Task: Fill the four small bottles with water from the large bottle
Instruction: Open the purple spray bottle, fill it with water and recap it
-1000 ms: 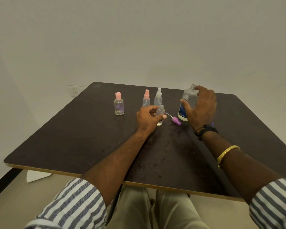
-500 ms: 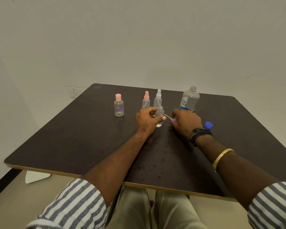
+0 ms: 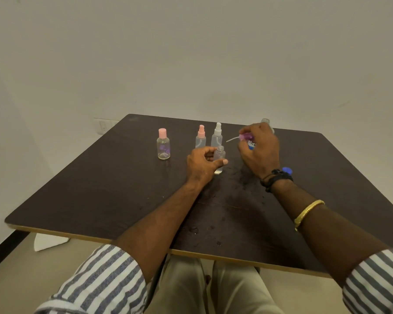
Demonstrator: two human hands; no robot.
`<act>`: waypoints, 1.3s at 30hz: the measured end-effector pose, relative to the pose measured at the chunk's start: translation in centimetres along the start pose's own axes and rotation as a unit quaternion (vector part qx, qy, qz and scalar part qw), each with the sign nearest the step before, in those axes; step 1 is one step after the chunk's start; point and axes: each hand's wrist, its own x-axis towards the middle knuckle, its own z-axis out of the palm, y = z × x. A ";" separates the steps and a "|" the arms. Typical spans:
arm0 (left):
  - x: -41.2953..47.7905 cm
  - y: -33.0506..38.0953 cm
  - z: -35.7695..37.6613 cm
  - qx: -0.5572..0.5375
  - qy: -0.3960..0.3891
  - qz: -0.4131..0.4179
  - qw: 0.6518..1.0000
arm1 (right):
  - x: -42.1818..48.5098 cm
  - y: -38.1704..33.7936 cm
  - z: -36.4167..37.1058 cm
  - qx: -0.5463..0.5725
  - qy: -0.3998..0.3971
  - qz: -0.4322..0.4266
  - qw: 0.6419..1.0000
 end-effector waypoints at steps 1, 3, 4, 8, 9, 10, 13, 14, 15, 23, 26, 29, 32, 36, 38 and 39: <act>0.0 0.0 0.0 0.000 0.000 0.001 1.000 | 0.3 -0.3 -0.2 0.014 0.021 -0.014 1.000; 0.0 0.1 0.0 0.002 -0.002 0.001 1.000 | 0.6 -0.8 -0.6 0.033 0.049 -0.038 0.998; 0.0 0.1 0.0 0.002 -0.002 0.002 1.000 | 0.6 -1.0 -0.7 0.039 0.058 -0.048 0.996; 0.0 0.1 0.0 -0.001 0.001 0.001 1.000 | 0.6 -1.5 -1.0 0.052 0.055 -0.078 0.994; 0.0 0.1 0.0 -0.003 0.001 0.000 1.000 | 0.6 -1.6 -1.0 0.051 0.048 -0.086 0.994; 0.0 0.1 0.0 -0.004 -0.001 -0.001 1.000 | 0.5 -1.6 -1.0 0.049 0.041 -0.092 0.994; 0.0 0.1 0.0 -0.006 -0.003 -0.001 1.000 | 0.3 -1.7 -0.8 0.044 0.026 -0.103 0.993; 0.0 0.2 -0.1 -0.008 -0.003 0.000 1.000 | 0.3 -1.7 -0.7 0.043 0.019 -0.104 0.994; 0.0 0.1 -0.1 -0.009 -0.002 0.001 1.000 | 0.3 -1.8 -0.7 0.041 0.009 -0.104 0.994; 0.2 -0.3 0.0 -0.008 -0.005 0.005 1.000 | 0.4 -1.9 0.4 0.028 -0.077 -0.094 0.992; 0.3 -0.3 0.0 -0.007 -0.004 0.006 1.000 | 0.6 -2.1 0.9 0.041 -0.101 -0.077 0.991; 0.3 -0.3 0.0 -0.005 -0.006 0.009 1.000 | 0.8 -2.3 1.1 0.055 -0.126 -0.049 0.989; 0.3 -0.3 0.0 -0.012 -0.009 0.007 1.000 | 0.9 -2.2 1.4 0.057 -0.157 -0.032 0.985; 0.4 -0.5 0.1 0.001 -0.011 0.008 1.000 | 0.7 -1.9 1.7 0.041 -0.197 -0.026 0.979; 0.4 -0.4 0.0 -0.001 -0.015 0.007 1.000 | 0.6 -1.8 1.7 0.037 -0.206 -0.022 0.978; 0.4 -0.3 0.0 -0.003 -0.016 0.008 1.000 | 0.6 -1.8 1.6 0.035 -0.208 -0.021 0.977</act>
